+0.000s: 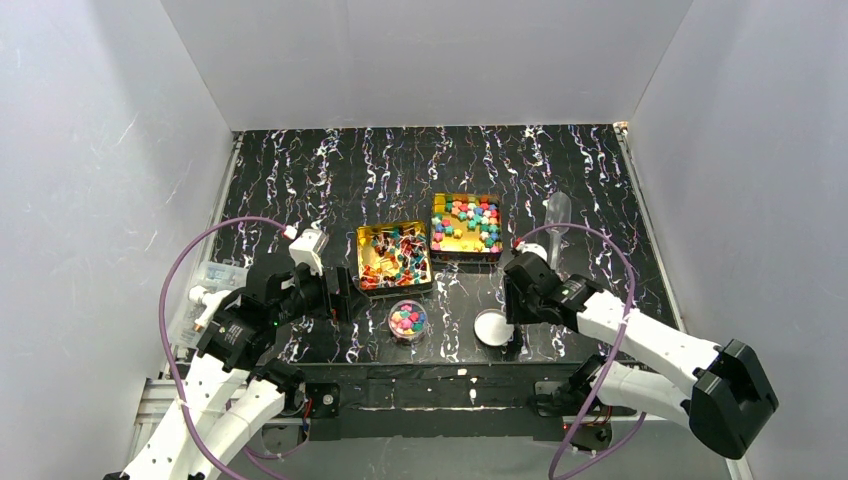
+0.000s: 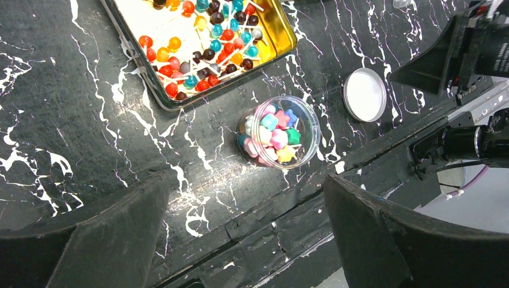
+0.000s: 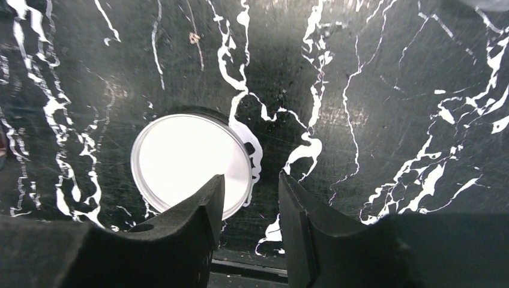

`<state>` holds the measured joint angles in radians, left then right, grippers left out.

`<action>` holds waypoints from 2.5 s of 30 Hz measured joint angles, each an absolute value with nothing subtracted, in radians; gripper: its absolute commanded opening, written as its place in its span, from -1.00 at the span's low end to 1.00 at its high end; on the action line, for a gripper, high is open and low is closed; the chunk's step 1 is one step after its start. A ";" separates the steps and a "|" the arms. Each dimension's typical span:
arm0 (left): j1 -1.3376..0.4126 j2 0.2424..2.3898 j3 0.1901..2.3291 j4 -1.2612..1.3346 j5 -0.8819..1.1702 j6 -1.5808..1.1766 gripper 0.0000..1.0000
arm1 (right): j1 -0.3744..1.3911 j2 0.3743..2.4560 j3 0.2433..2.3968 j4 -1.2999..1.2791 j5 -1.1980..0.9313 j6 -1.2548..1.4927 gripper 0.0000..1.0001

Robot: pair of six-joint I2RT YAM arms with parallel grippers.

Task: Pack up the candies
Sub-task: Pick up the bottle lid at the center of the board.

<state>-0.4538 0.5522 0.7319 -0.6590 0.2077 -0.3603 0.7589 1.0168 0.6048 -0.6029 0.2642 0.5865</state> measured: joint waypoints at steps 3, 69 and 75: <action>-0.454 0.552 0.732 -0.659 0.210 -0.360 0.99 | 0.777 1.045 0.585 -0.596 0.276 0.601 -0.08; -0.618 0.705 0.999 -0.712 0.574 -0.094 0.99 | 0.812 1.166 0.888 -0.527 -0.236 0.339 -0.97; -0.778 0.690 1.005 -0.734 0.539 0.106 0.99 | 0.812 1.269 0.922 -0.527 -0.488 0.300 -0.97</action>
